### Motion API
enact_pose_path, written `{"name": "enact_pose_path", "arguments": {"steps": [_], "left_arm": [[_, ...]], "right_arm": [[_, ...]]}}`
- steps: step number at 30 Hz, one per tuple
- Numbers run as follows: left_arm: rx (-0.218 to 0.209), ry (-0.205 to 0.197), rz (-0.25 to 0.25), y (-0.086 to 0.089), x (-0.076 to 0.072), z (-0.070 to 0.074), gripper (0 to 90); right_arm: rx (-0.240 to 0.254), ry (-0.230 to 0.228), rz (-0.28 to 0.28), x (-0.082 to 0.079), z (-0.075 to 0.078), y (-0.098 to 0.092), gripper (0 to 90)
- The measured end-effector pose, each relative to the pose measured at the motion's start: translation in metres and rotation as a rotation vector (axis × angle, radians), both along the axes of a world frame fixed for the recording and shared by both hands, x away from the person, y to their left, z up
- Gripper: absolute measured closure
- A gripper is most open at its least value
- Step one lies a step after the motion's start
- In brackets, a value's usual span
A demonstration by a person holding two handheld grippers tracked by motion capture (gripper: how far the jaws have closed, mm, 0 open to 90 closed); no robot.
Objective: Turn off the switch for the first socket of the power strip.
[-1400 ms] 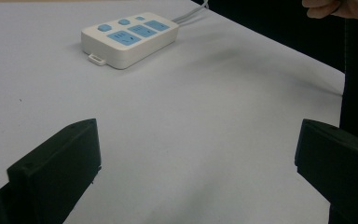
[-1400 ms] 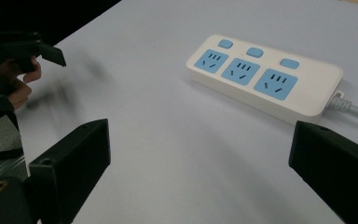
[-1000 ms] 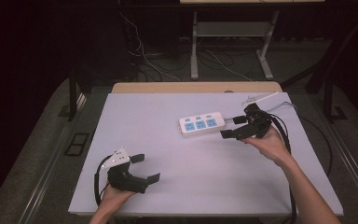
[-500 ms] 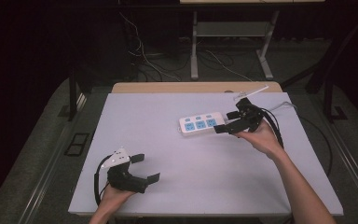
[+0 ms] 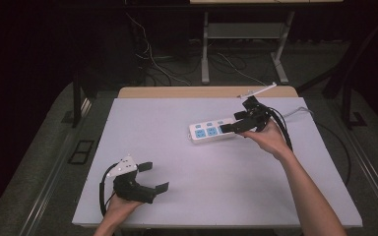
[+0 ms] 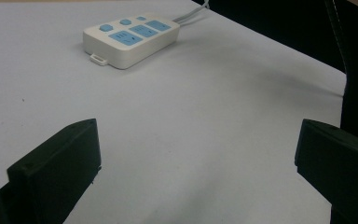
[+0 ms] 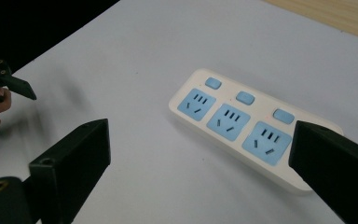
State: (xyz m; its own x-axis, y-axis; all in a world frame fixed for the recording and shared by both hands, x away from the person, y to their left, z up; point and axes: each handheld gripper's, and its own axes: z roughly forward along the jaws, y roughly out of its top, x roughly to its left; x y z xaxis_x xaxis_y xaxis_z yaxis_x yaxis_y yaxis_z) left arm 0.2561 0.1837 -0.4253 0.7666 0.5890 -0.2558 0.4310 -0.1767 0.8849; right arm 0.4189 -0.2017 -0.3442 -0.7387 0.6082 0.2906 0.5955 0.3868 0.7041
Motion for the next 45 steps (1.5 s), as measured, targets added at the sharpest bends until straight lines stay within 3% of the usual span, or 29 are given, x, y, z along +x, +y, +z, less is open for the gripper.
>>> {"name": "enact_pose_path", "arguments": {"steps": [15, 34, 37, 45], "left_arm": [[-0.001, 0.0, -0.001, 0.001, 0.0, 0.0, 0.0], [-0.006, 0.002, 0.0, 0.002, 0.001, 0.0, 0.0], [-0.004, 0.002, -0.001, 0.001, 0.001, 0.0, 0.0], [-0.007, 0.003, -0.001, 0.002, 0.001, 0.0, 0.0]], "right_arm": [[-0.012, 0.015, -0.015, 0.023, 0.0, 0.017, 5.1], [0.035, 0.051, -0.124, 0.054, -0.019, 0.013, 5.2], [0.045, 0.051, -0.136, 0.058, -0.022, 0.01, 16.6], [0.039, 0.063, -0.169, 0.064, -0.031, 0.009, 35.4]]}}
